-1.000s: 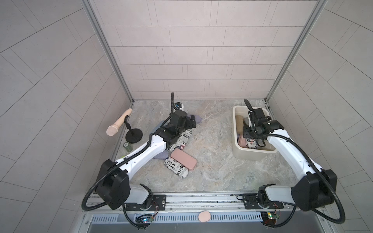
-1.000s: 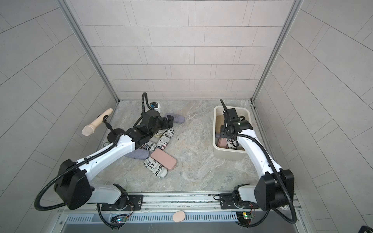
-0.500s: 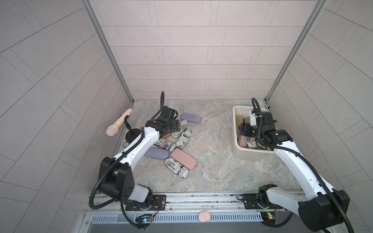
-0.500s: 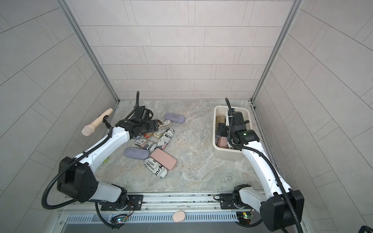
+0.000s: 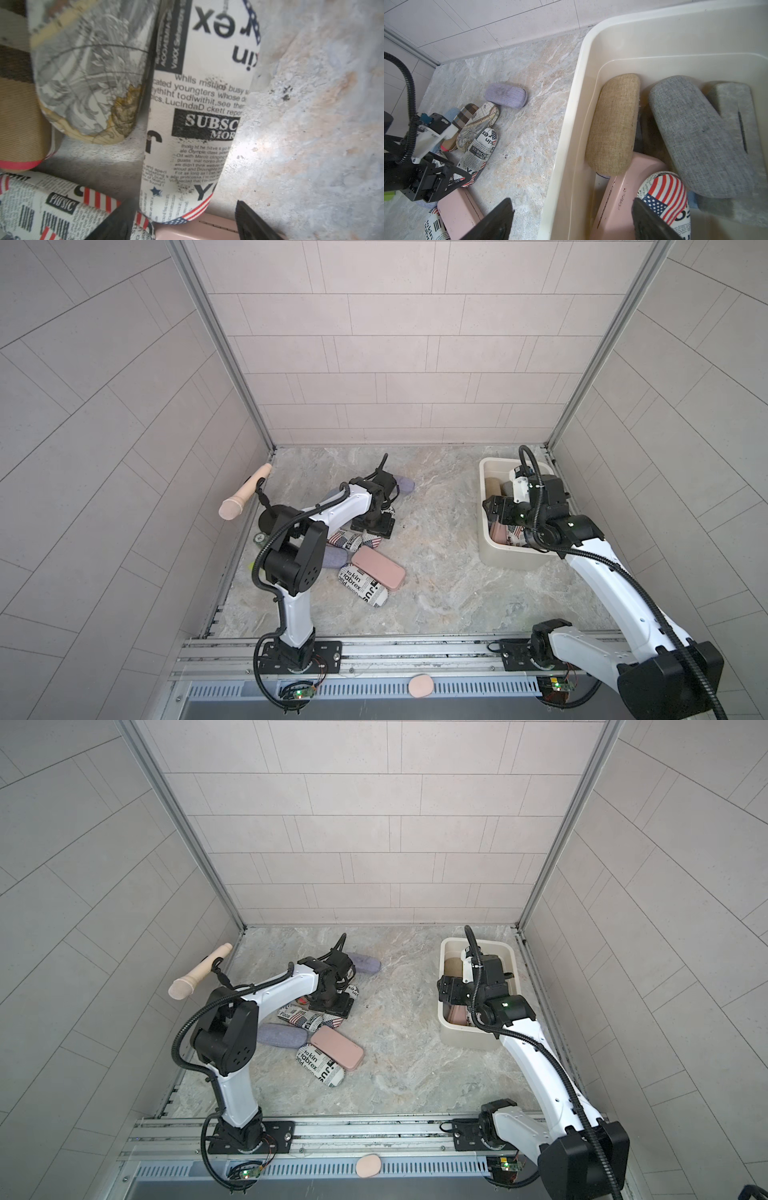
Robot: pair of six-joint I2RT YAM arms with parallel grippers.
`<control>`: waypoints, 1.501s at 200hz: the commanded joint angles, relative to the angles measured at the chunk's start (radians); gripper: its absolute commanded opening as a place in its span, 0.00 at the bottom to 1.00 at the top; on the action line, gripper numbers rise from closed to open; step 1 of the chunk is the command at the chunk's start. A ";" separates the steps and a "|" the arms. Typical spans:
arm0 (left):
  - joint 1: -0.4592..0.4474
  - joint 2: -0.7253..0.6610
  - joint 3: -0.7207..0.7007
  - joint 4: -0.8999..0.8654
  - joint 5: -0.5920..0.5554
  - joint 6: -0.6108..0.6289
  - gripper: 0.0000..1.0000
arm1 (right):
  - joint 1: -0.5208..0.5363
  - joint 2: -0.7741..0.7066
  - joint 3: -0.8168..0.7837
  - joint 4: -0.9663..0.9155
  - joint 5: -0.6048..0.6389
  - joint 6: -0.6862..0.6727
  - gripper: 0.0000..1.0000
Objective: Put the glasses cases into the storage boxes
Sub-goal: Pick up the glasses case at the center of the board.
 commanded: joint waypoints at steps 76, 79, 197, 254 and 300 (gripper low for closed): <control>-0.029 0.090 0.077 -0.057 -0.099 0.034 0.84 | 0.002 -0.036 0.026 -0.035 0.047 -0.019 0.91; -0.030 0.092 0.079 -0.055 -0.103 0.033 0.84 | 0.002 -0.039 0.025 -0.036 0.049 -0.019 0.91; -0.112 0.151 0.078 -0.018 -0.162 -0.015 0.70 | 0.002 -0.042 0.011 -0.031 0.063 0.013 0.89; -0.129 0.149 0.044 0.017 -0.128 -0.025 0.79 | 0.002 -0.060 0.003 -0.034 0.058 0.008 0.89; -0.130 0.101 -0.039 0.087 -0.137 -0.078 0.74 | 0.002 -0.060 0.007 -0.022 0.055 0.017 0.87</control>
